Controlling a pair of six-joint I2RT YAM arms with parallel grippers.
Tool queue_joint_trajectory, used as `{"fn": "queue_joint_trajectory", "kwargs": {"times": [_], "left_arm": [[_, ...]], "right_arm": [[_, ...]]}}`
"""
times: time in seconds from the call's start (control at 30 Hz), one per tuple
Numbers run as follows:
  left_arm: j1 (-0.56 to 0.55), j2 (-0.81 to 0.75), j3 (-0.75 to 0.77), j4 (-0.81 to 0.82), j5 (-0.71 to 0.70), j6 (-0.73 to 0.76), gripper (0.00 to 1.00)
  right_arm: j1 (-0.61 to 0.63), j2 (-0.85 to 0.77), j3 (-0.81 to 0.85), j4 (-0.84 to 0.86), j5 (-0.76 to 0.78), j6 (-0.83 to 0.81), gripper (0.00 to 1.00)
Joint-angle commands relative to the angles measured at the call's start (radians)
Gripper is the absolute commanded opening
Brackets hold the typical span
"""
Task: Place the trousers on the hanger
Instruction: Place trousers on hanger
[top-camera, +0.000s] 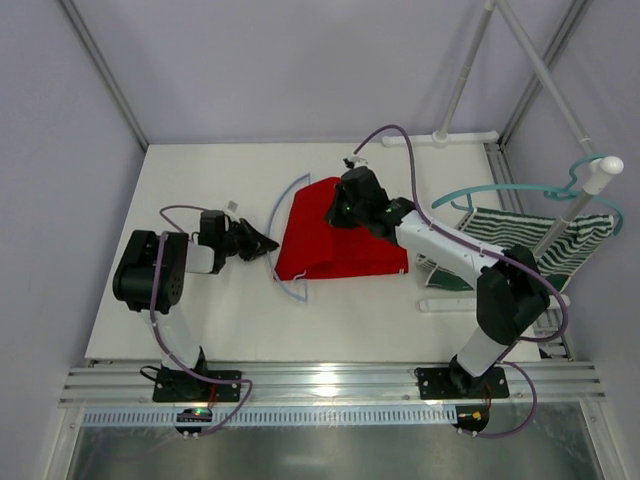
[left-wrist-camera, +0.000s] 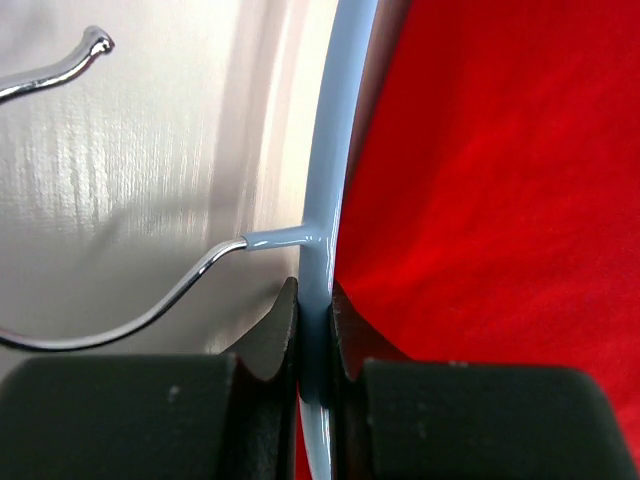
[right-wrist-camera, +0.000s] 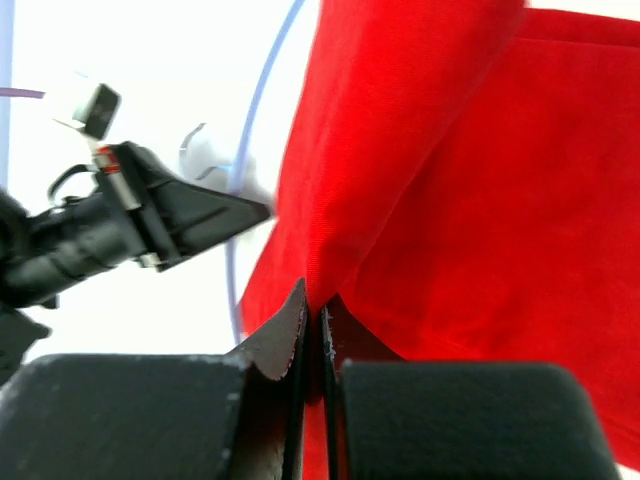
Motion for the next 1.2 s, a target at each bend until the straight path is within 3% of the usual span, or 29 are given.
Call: {"fn": "queue_joint_trajectory", "kwargs": {"times": [0.0, 0.1, 0.23, 0.37, 0.53, 0.73, 0.9, 1.03, 1.13, 1.17], "left_arm": [[-0.003, 0.005, 0.016, -0.018, -0.021, 0.051, 0.00], [-0.014, -0.013, 0.027, -0.040, -0.032, 0.056, 0.00], [-0.094, -0.024, 0.075, -0.070, -0.038, 0.064, 0.00], [-0.186, -0.020, 0.102, -0.066, -0.057, 0.065, 0.00], [-0.221, -0.004, 0.093, -0.030, -0.104, 0.036, 0.00], [-0.235, -0.024, 0.087, -0.090, -0.212, 0.057, 0.00], [-0.200, -0.076, 0.090, -0.268, -0.376, 0.091, 0.00], [-0.083, -0.136, 0.096, -0.435, -0.428, 0.145, 0.00], [-0.057, -0.170, 0.142, -0.574, -0.572, 0.224, 0.00], [-0.057, -0.190, 0.174, -0.652, -0.688, 0.272, 0.00]], "right_arm": [[-0.050, -0.110, -0.061, -0.049, 0.108, -0.036, 0.04], [-0.052, -0.121, -0.086, -0.018, 0.064, -0.049, 0.04], [-0.021, -0.078, -0.001, -0.027, 0.018, -0.051, 0.04], [0.014, -0.034, 0.160, -0.070, -0.003, -0.057, 0.04], [0.047, 0.000, 0.310, -0.121, -0.069, -0.063, 0.04], [0.042, -0.053, 0.353, -0.223, 0.030, -0.081, 0.04], [0.030, -0.115, 0.258, -0.214, 0.024, -0.080, 0.04], [0.041, -0.107, 0.232, -0.182, 0.003, -0.071, 0.04], [0.054, -0.058, 0.278, -0.178, -0.022, -0.071, 0.04], [0.060, -0.043, 0.298, -0.190, -0.026, -0.072, 0.04]]}}
